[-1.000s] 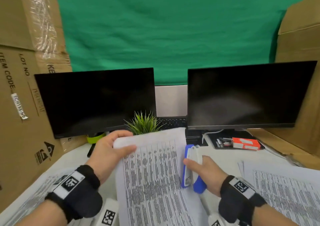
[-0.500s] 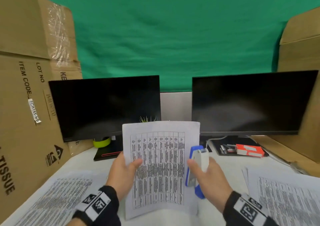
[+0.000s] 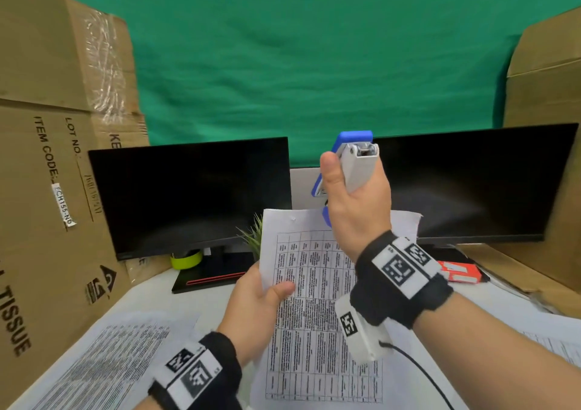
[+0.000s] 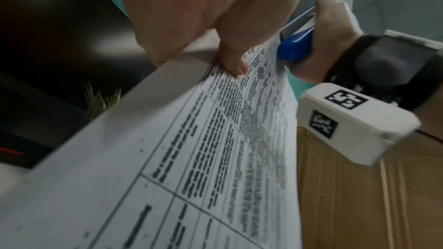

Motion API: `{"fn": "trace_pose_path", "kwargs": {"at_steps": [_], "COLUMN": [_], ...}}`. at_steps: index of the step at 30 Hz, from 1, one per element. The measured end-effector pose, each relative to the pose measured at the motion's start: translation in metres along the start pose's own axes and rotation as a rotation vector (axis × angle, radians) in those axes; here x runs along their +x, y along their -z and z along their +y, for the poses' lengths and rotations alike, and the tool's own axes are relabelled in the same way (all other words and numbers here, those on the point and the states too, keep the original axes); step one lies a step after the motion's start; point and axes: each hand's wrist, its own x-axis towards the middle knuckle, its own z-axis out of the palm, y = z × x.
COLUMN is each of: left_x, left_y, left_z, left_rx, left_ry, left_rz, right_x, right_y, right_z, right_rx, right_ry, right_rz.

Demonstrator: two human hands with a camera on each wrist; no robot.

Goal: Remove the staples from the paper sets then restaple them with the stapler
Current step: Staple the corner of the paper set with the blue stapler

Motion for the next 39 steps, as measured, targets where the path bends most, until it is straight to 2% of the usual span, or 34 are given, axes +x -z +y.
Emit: {"fn": "trace_pose_path", "kwargs": {"at_steps": [10, 13, 16, 19, 21, 23, 25, 27, 29, 32, 35, 37, 39], "left_x": [-0.005, -0.001, 0.001, 0.002, 0.006, 0.01, 0.015, 0.02, 0.025, 0.027, 0.028, 0.034, 0.043], "left_y": [-0.013, -0.018, -0.024, -0.028, -0.027, -0.023, -0.019, -0.018, -0.023, -0.041, -0.052, -0.039, -0.009], "left_z": [0.004, -0.006, -0.022, -0.039, -0.05, -0.06, -0.065, -0.068, -0.067, -0.057, -0.05, -0.059, -0.079], "left_rx": [-0.024, -0.085, -0.174, -0.275, -0.307, -0.33, -0.343, -0.359, -0.367, -0.354, -0.164, 0.11, 0.464], "left_ry": [-0.02, 0.076, 0.209, 0.349, 0.394, 0.413, 0.416, 0.403, 0.386, 0.414, 0.423, 0.4, 0.317], "left_rz": [-0.089, -0.128, -0.186, -0.242, -0.228, -0.199, -0.165, -0.141, -0.152, -0.256, -0.304, -0.308, -0.302], "right_x": [0.013, 0.015, 0.014, 0.009, 0.007, 0.007, 0.003, -0.007, -0.022, -0.04, -0.04, -0.033, -0.027], "right_y": [0.006, 0.004, 0.005, 0.015, 0.027, 0.046, 0.07, 0.095, 0.112, 0.136, 0.175, 0.208, 0.242], "right_z": [0.003, 0.01, 0.019, 0.025, 0.028, 0.032, 0.045, 0.058, 0.065, 0.074, 0.091, 0.095, 0.097], "right_rx": [-0.177, -0.241, -0.166, -0.26, -0.301, -0.281, -0.222, -0.146, -0.029, -0.073, -0.296, -0.481, -0.69], "right_ry": [-0.013, -0.113, -0.255, -0.234, -0.25, -0.365, -0.544, -0.773, -0.983, -1.139, -1.118, -1.153, -1.171], "right_rz": [0.014, -0.077, -0.151, -0.217, -0.18, -0.046, 0.04, -0.03, -0.181, -0.308, -0.176, -0.066, -0.031]}}
